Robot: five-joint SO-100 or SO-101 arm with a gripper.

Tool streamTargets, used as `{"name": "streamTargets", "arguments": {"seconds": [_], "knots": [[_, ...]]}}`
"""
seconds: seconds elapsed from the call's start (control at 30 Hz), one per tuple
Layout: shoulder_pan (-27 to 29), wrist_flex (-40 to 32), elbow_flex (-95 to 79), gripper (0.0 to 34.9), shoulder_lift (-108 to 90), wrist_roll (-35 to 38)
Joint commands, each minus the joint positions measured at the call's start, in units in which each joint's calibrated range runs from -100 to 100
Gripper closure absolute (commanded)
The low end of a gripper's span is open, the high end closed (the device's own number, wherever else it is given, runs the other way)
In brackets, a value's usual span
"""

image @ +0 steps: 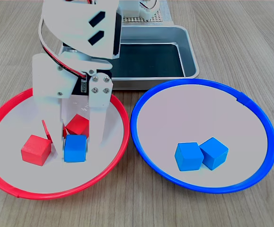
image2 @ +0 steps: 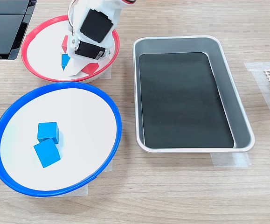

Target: Relocate any blue block in the red dish to the blue dish, correcting any misplacements.

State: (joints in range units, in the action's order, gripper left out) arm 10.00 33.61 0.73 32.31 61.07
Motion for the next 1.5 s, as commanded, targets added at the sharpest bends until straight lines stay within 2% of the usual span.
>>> {"name": "streamTargets", "arguments": {"seconds": [0.0, 0.37, 0.63, 0.9, 1.2, 1.47], "knots": [[-0.7, 1.9, -0.6, 34.6, 1.0, -0.5], [-2.4, 4.7, -0.7, 34.6, -4.5, -4.1], [-3.7, 15.2, 0.2, 34.6, -17.9, -7.5], [-5.1, 21.1, 2.8, 34.6, -26.2, -11.3], [-14.2, 26.9, 0.1, 34.6, -30.8, -21.4], [-20.7, 24.0, 0.8, 34.6, -25.3, -26.9]]}}
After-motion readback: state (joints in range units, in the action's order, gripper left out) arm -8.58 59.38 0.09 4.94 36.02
